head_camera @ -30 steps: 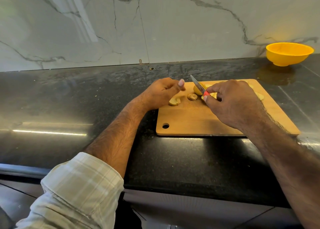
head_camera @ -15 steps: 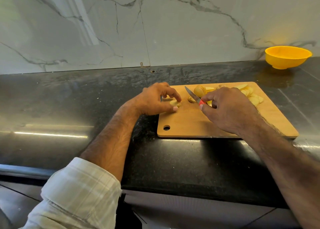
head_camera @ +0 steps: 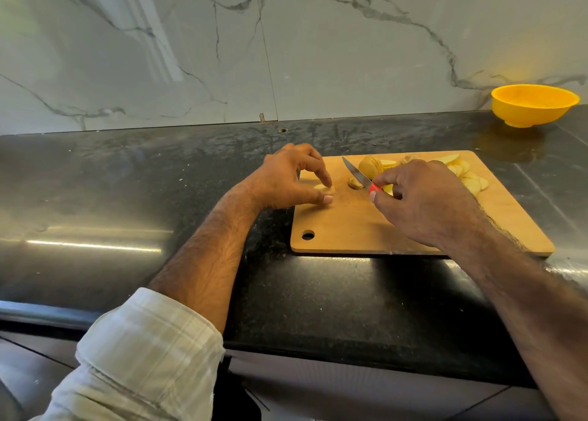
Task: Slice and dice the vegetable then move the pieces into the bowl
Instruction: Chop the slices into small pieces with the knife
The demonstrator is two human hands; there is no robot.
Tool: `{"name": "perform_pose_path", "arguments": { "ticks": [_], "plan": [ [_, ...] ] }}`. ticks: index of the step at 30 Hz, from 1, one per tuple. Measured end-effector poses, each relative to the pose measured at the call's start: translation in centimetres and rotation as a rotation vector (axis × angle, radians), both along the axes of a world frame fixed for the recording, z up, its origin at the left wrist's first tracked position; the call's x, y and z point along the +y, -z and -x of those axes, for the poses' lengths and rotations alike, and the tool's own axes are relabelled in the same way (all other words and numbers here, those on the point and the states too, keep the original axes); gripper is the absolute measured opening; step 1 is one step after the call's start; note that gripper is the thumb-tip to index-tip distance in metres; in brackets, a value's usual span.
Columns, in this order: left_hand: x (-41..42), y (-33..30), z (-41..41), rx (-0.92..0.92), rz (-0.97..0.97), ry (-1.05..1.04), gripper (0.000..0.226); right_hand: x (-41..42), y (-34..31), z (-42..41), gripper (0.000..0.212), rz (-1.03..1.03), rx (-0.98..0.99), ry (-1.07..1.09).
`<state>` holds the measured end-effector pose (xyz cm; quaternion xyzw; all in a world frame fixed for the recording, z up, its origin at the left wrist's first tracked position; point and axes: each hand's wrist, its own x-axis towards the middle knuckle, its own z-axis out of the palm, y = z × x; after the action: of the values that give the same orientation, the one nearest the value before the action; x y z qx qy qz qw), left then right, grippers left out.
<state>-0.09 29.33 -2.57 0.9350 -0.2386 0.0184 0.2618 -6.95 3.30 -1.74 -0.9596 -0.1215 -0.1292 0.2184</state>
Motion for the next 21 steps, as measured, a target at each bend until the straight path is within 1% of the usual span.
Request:
{"name": "perform_pose_path", "arguments": {
  "ticks": [11,13,16,17,21],
  "plan": [
    [-0.9,-0.3,0.5,0.051,-0.209,0.036,0.043,0.1,0.0,0.0,0.033,0.011,0.024,0.015],
    [-0.9,-0.2,0.4,0.038,-0.165,0.033,0.043,0.0,0.0,-0.1,0.033,0.011,0.029,0.024],
    [-0.1,-0.1,0.0,-0.052,0.019,0.013,0.041,0.0,0.0,-0.2,0.032,0.015,0.032,0.027],
    [0.1,-0.2,-0.1,-0.076,0.039,0.002,0.038,0.0,0.0,-0.2,0.032,0.016,0.040,0.027],
    [0.1,-0.5,0.3,-0.065,-0.047,-0.005,0.027,0.2,0.1,-0.4,0.032,0.023,0.059,0.028]
  ]
}}
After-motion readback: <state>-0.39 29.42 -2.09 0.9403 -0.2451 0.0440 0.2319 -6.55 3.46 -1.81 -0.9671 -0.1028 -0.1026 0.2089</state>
